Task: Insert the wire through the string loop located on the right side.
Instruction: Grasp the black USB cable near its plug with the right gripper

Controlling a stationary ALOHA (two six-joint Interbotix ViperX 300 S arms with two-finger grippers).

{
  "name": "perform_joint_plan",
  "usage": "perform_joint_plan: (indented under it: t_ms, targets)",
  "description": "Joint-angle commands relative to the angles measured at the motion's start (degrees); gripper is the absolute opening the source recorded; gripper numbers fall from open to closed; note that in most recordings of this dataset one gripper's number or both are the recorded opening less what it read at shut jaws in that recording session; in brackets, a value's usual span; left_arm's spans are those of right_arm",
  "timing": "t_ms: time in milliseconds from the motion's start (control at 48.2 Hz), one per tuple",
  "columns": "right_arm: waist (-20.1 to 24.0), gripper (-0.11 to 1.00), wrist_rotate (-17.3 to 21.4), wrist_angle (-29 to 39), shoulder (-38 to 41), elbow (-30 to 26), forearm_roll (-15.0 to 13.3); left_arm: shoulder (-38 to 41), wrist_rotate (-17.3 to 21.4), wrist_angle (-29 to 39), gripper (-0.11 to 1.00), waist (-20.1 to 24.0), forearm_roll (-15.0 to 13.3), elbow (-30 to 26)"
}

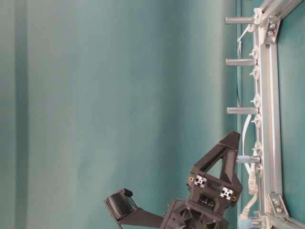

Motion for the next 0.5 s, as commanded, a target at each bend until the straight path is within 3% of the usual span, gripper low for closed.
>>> perform_joint_plan:
  t_ms: [0,477]
  targets:
    - [-0.97,0.11,-0.18,1.49,-0.88,-1.32,-0.09,-1.32,0.0,-0.26,0.76,-0.18,0.18,-0.44]
    - [-0.97,0.11,-0.53,2.81,-3.43,-0.53,-0.09,-1.05,0.0,-0.26,0.76,-0.18,0.18,-0.44]
